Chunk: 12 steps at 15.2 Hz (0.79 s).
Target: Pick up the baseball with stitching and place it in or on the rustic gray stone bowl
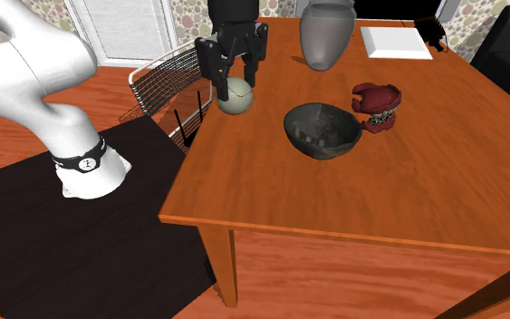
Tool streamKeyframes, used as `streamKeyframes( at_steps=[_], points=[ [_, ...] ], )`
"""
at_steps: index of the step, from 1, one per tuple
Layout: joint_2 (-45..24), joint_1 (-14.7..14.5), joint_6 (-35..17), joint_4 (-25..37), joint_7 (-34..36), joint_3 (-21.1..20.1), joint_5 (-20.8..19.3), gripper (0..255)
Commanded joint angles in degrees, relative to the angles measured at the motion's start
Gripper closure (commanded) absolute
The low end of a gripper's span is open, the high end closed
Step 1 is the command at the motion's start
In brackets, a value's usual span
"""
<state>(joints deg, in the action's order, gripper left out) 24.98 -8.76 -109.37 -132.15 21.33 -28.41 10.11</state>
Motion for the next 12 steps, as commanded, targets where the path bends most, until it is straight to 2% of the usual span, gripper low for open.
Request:
streamKeyframes(
  at_steps=[1, 7, 10, 12],
  points=[
    [-4.22, 0.50, -0.76, 3.47, 2.70, -2.28, -1.10, 255],
    [-19.11, 1.51, -0.45, 17.13, 12.19, -8.70, -8.39, 255],
    [-27.48, 0.39, 1.03, 25.09, 17.45, -10.93, -13.76, 255],
    [-33.28, -1.35, 2.64, 30.95, 20.78, -11.72, -17.63, 255]
  ],
)
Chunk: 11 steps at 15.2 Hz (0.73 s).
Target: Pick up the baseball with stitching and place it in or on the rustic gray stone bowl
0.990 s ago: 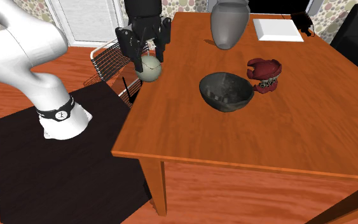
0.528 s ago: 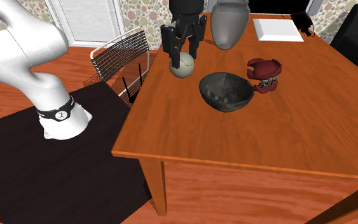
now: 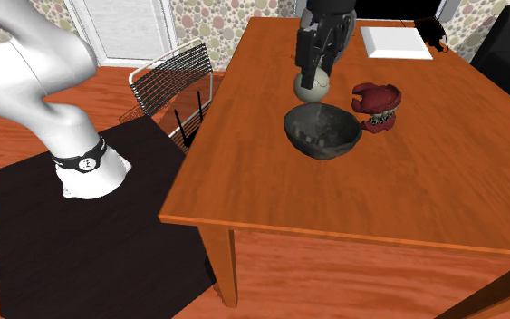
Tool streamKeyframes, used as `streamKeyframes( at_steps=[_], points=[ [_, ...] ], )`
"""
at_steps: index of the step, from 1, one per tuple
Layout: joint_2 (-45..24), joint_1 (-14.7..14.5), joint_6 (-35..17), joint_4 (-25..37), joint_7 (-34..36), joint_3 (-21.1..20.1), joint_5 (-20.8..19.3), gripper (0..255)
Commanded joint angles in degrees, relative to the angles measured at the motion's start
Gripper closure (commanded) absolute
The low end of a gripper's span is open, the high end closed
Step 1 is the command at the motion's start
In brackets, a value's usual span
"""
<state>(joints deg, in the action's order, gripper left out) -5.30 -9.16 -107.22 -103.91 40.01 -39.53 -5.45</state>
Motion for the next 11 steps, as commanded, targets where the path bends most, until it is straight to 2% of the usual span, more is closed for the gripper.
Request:
streamKeyframes(
  at_steps=[1, 2, 11],
  points=[
    [-5.92, -2.13, 1.48, 5.83, 3.61, -0.75, -3.97, 255],
    [-10.33, -4.11, 3.21, 10.81, 5.68, -0.89, -6.80, 255],
    [-11.54, -4.40, -3.21, 5.33, 6.58, 0.06, -7.84, 255]
  ],
)
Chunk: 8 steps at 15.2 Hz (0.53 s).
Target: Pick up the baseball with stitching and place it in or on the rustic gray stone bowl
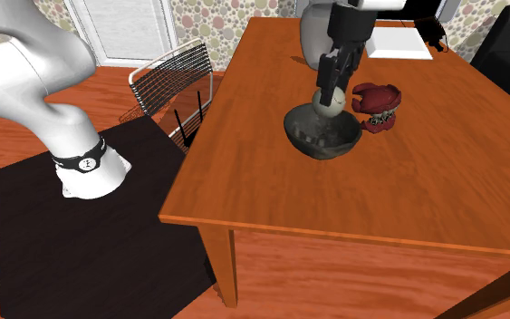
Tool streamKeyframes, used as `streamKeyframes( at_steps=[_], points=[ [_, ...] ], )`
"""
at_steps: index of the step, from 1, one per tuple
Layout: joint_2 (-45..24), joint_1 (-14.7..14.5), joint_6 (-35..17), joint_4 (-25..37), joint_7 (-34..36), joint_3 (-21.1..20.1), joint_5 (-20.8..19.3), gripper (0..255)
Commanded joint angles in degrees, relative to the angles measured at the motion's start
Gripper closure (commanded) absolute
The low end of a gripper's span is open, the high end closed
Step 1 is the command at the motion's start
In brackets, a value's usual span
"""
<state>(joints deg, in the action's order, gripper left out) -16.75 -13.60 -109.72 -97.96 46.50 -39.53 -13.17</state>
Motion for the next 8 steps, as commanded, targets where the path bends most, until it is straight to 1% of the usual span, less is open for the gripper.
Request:
streamKeyframes(
  at_steps=[1, 5, 8],
  points=[
    [-0.30, 0.01, -1.39, -1.14, 0.23, 0.13, -0.30, 255],
    [-1.27, -0.14, -4.08, -3.11, 0.85, 0.46, -1.14, 255],
    [-1.30, -0.14, -4.14, -3.15, 0.86, 0.47, -1.16, 255]
  ],
)
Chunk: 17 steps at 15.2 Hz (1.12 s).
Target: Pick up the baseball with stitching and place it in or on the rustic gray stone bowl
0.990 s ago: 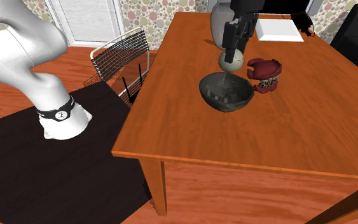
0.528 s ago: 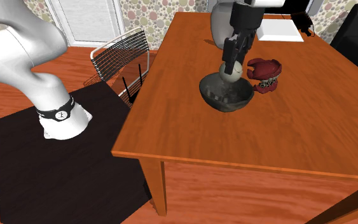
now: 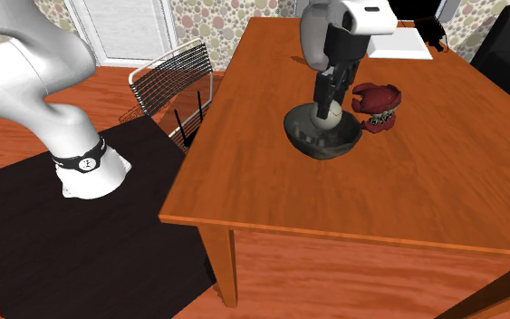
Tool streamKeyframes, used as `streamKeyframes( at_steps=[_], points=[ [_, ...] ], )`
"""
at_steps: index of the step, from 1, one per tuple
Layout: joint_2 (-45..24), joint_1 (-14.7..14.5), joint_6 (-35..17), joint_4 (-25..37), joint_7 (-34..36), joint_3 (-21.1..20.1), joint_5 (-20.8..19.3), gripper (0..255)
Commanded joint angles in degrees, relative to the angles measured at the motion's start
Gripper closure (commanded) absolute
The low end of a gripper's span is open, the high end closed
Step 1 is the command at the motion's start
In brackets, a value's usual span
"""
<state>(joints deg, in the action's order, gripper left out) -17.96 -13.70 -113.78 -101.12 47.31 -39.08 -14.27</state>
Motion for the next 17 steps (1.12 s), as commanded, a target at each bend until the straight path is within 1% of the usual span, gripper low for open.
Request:
streamKeyframes(
  at_steps=[1, 5, 6, 11, 15, 17],
  points=[
    [-0.08, -0.04, -0.08, 0.00, 0.05, 0.02, -0.06, 255],
    [-0.08, -0.04, -0.08, 0.00, 0.05, 0.02, -0.06, 255],
    [-0.08, -0.04, -0.09, 0.00, 0.05, 0.02, -0.06, 0],
    [-0.08, -0.04, -0.09, 0.00, 0.05, 0.02, -0.07, 0],
    [1.76, 0.01, 6.46, 5.18, -1.07, -0.71, 1.58, 0],
    [1.76, 0.01, 6.45, 5.17, -1.07, -0.71, 1.58, 0]
  ],
)
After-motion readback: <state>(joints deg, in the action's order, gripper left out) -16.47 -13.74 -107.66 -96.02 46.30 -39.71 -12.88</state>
